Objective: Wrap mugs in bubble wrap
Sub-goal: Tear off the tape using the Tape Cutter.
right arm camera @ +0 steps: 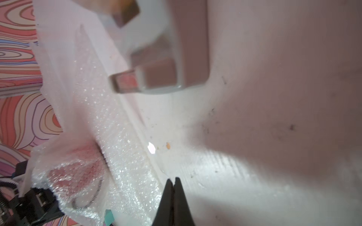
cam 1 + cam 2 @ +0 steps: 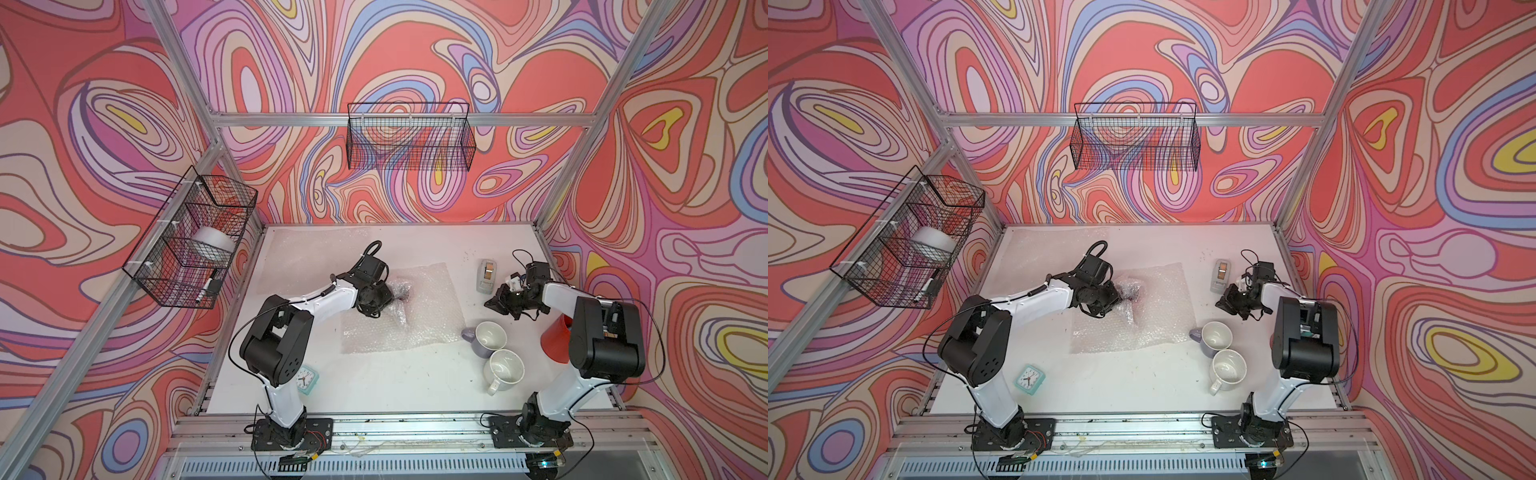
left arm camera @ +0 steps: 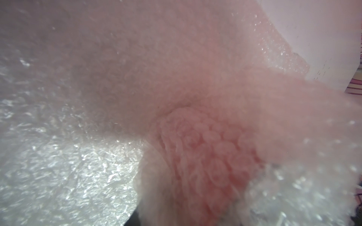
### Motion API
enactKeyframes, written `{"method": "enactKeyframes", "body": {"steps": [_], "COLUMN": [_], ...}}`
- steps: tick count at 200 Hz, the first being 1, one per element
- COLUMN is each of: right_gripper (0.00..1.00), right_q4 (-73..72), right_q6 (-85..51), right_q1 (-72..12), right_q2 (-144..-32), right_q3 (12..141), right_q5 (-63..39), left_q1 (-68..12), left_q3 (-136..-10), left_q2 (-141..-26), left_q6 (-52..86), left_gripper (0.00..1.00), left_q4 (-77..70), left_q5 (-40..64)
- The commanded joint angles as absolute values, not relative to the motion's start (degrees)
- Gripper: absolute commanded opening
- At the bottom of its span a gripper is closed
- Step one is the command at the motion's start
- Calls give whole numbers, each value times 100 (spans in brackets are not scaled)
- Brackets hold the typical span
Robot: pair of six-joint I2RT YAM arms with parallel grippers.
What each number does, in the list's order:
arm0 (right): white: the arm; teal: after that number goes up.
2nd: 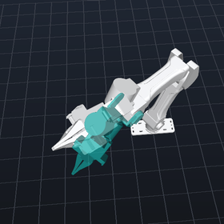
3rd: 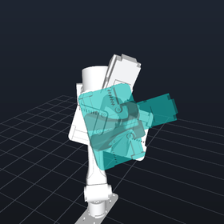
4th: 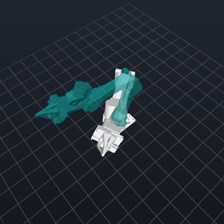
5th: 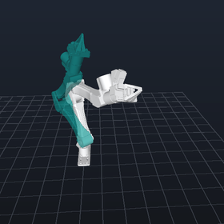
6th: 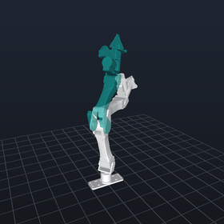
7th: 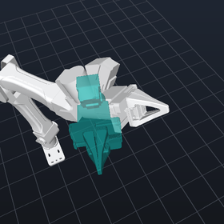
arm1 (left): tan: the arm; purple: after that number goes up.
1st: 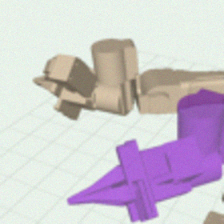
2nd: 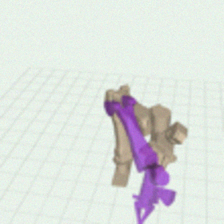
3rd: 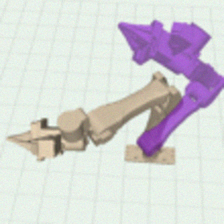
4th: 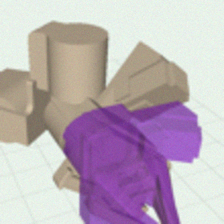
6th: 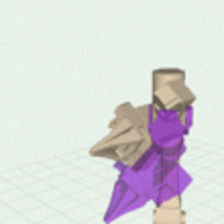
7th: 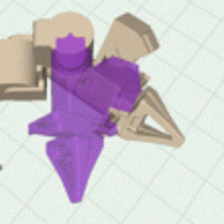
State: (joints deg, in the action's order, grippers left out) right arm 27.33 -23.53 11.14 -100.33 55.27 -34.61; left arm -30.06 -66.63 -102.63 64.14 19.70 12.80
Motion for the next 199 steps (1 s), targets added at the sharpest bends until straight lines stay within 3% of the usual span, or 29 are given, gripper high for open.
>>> {"method": "enactKeyframes", "body": {"steps": [1, 117, 199], "right_gripper": [0, 0, 0], "right_q4": [3198, 3740, 4214], "right_q6": [-2128, -1975, -2040], "right_q1": [1046, 431, 345], "right_q2": [-10373, -10764, -10643], "right_q3": [5716, 6119, 6101], "right_q5": [-2806, -830, -74], "left_q1": [-3058, -3153, -3246], "left_q3": [-6667, -6697, -6931], "left_q2": [-10458, -9919, -10026], "left_q6": [6508, 6919, 7082], "left_gripper": [35, 28, 27], "left_q4": [2298, 3054, 3384], "left_q5": [1157, 508, 320]}}
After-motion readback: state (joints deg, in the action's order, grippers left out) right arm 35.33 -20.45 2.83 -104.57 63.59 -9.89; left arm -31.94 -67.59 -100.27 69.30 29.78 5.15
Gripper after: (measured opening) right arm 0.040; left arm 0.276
